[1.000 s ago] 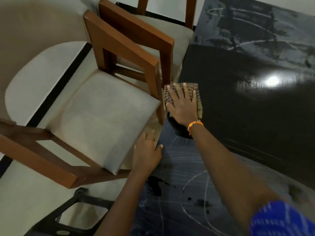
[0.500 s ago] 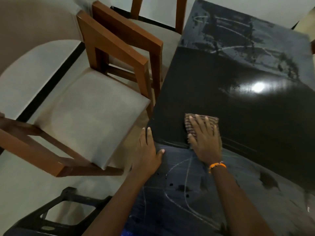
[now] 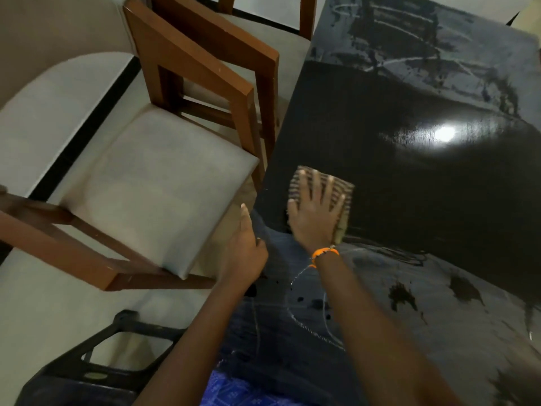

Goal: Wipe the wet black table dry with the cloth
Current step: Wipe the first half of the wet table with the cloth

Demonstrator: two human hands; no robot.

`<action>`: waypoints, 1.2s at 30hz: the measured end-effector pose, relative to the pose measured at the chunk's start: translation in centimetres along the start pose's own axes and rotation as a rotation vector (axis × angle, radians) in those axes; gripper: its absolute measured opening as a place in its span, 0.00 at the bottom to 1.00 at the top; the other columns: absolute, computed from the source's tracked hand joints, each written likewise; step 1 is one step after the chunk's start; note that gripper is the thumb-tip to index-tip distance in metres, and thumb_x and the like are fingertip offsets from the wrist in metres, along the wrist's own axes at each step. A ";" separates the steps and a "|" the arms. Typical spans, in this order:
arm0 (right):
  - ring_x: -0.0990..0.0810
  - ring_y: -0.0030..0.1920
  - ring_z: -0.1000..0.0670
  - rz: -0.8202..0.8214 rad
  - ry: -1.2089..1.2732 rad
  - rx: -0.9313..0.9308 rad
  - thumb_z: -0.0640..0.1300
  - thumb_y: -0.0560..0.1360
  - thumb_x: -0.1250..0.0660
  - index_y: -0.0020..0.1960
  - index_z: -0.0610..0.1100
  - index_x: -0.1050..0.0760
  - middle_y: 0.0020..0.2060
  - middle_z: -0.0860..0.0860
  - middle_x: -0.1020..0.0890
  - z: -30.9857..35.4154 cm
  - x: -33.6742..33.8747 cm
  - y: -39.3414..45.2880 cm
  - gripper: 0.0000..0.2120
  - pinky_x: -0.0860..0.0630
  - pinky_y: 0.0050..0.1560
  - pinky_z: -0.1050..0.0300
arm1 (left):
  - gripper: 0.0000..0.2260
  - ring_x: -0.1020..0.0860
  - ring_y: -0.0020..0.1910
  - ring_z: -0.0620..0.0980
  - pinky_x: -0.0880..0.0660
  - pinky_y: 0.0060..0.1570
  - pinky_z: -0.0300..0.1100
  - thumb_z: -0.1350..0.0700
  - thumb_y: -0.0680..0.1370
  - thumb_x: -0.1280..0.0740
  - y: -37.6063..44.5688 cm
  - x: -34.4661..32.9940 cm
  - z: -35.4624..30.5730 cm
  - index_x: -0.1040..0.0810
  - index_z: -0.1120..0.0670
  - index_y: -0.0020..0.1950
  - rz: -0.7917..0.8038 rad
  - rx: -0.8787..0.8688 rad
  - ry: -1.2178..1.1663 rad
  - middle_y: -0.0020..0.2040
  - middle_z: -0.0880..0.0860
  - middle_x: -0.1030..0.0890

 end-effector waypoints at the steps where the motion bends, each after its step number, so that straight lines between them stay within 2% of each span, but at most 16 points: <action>1: 0.52 0.77 0.41 0.013 -0.010 0.090 0.53 0.77 0.48 0.77 0.52 0.51 0.77 0.48 0.47 2.6 -0.3 -0.3 0.29 0.56 0.73 0.34 | 0.34 0.24 0.50 0.55 0.30 0.49 0.42 0.63 0.76 0.40 -0.1 0.2 0.3 0.54 0.54 0.76 -0.001 0.008 -0.018 0.60 0.63 0.24; 2: 0.51 0.77 0.42 0.024 -0.015 0.180 0.53 0.77 0.49 0.77 0.52 0.50 0.77 0.48 0.47 4.9 -0.5 -0.8 0.29 0.55 0.73 0.34 | 0.33 0.24 0.52 0.56 0.29 0.51 0.43 0.63 0.76 0.40 -0.1 0.5 0.4 0.54 0.53 0.76 -0.001 0.007 -0.026 0.60 0.62 0.24; 4: 0.51 0.77 0.42 0.054 0.007 0.339 0.53 0.77 0.48 0.76 0.52 0.48 0.77 0.49 0.46 7.4 -1.0 -2.0 0.29 0.54 0.73 0.34 | 0.32 0.26 0.61 0.58 0.29 0.60 0.48 0.64 0.76 0.40 -0.2 0.9 0.2 0.52 0.54 0.76 0.001 -0.028 -0.014 0.66 0.60 0.26; 6: 0.49 0.77 0.43 0.062 0.056 0.470 0.52 0.76 0.45 0.76 0.51 0.44 0.76 0.49 0.42 7.3 -0.9 -3.3 0.29 0.51 0.73 0.35 | 0.30 0.31 0.68 0.56 0.34 0.67 0.52 0.65 0.75 0.40 -0.6 1.2 -0.7 0.47 0.55 0.76 -0.025 -0.095 -0.004 0.71 0.58 0.31; 9: 0.44 0.76 0.45 0.040 0.071 0.537 0.51 0.75 0.42 0.75 0.52 0.43 0.76 0.52 0.40 4.1 -0.3 -4.5 0.30 0.51 0.73 0.40 | 0.27 0.30 0.65 0.58 0.33 0.65 0.54 0.64 0.74 0.37 -1.5 1.2 -2.5 0.40 0.57 0.73 -0.097 -0.183 0.081 0.67 0.58 0.28; 11: 0.45 0.76 0.46 0.024 0.052 0.457 0.52 0.75 0.42 0.76 0.53 0.44 0.76 0.53 0.42 -0.3 0.3 -4.8 0.30 0.52 0.73 0.42 | 0.24 0.28 0.58 0.59 0.31 0.60 0.53 0.63 0.74 0.35 -2.5 -0.3 -4.7 0.35 0.57 0.70 -0.096 -0.263 0.191 0.60 0.58 0.25; 14: 0.48 0.77 0.48 0.017 0.038 0.288 0.52 0.75 0.43 0.76 0.55 0.45 0.76 0.55 0.44 -8.7 1.4 -5.6 0.30 0.52 0.74 0.42 | 0.21 0.28 0.53 0.58 0.31 0.54 0.51 0.61 0.74 0.35 -4.5 -5.2 -8.6 0.29 0.55 0.67 0.026 -0.401 0.276 0.54 0.56 0.24; 16: 0.48 0.77 0.48 0.020 0.031 0.165 0.53 0.75 0.45 0.75 0.54 0.45 0.76 0.55 0.44 -15.3 2.3 -6.7 0.29 0.51 0.73 0.42 | 0.20 0.29 0.54 0.56 0.31 0.53 0.50 0.57 0.75 0.36 -6.1 -9.5 -11.1 0.30 0.52 0.67 0.132 -0.490 0.362 0.55 0.53 0.24; 20: 0.48 0.77 0.48 0.003 0.007 -0.109 0.54 0.75 0.47 0.76 0.55 0.47 0.76 0.55 0.45 -28.9 4.1 -9.8 0.30 0.48 0.72 0.38 | 0.23 0.31 0.59 0.53 0.34 0.58 0.47 0.52 0.77 0.38 -9.3 -16.7 -14.3 0.36 0.51 0.71 0.283 -0.593 0.487 0.60 0.51 0.27; 23: 0.50 0.77 0.47 -0.053 0.095 -0.349 0.47 0.76 0.38 0.75 0.56 0.46 0.77 0.54 0.45 -38.8 4.9 -12.9 0.31 0.51 0.71 0.32 | 0.23 0.31 0.61 0.53 0.35 0.60 0.48 0.51 0.78 0.38 -10.8 -19.6 -15.6 0.36 0.52 0.71 0.316 -0.641 0.534 0.62 0.51 0.28; 26: 0.52 0.77 0.44 -0.098 0.191 -0.605 0.46 0.75 0.37 0.75 0.54 0.43 0.77 0.50 0.46 -44.7 4.9 -14.9 0.30 0.52 0.72 0.31 | 0.22 0.31 0.61 0.53 0.35 0.60 0.48 0.50 0.78 0.39 -10.7 -20.3 -15.8 0.35 0.52 0.71 0.298 -0.621 0.537 0.63 0.51 0.27; 29: 0.49 0.77 0.42 -0.163 0.147 -0.696 0.53 0.76 0.38 0.74 0.51 0.41 0.76 0.46 0.43 -43.7 4.9 -14.4 0.29 0.51 0.71 0.31 | 0.21 0.30 0.61 0.52 0.35 0.60 0.47 0.50 0.78 0.39 -10.5 -20.4 -15.8 0.34 0.52 0.70 0.288 -0.602 0.540 0.61 0.51 0.26; 31: 0.48 0.76 0.42 -0.191 0.099 -0.675 0.56 0.78 0.41 0.74 0.51 0.41 0.75 0.45 0.41 -40.7 5.0 -13.2 0.27 0.50 0.72 0.33 | 0.20 0.30 0.60 0.52 0.35 0.59 0.47 0.51 0.78 0.39 -10.3 -20.5 -16.1 0.32 0.52 0.69 0.273 -0.588 0.553 0.61 0.51 0.25; 34: 0.50 0.77 0.42 -0.161 0.085 -0.494 0.56 0.78 0.44 0.75 0.53 0.42 0.76 0.47 0.43 -33.9 4.0 -10.3 0.26 0.54 0.72 0.35 | 0.18 0.28 0.58 0.53 0.34 0.57 0.48 0.50 0.78 0.39 -10.2 -20.6 -16.8 0.29 0.52 0.67 0.229 -0.554 0.597 0.58 0.51 0.23; 36: 0.49 0.77 0.43 -0.147 0.136 -0.296 0.54 0.77 0.42 0.74 0.53 0.40 0.76 0.48 0.42 -28.6 3.5 -8.9 0.26 0.54 0.72 0.35 | 0.17 0.28 0.56 0.53 0.34 0.56 0.48 0.50 0.77 0.39 -10.5 -20.9 -17.4 0.28 0.51 0.65 0.198 -0.535 0.626 0.57 0.52 0.23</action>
Point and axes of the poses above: each hand's wrist, its own y-axis towards the middle knuckle, its own x-axis out of the back of the hand, z = x × y, the point moved 10 cm from there along y, towards the middle knuckle
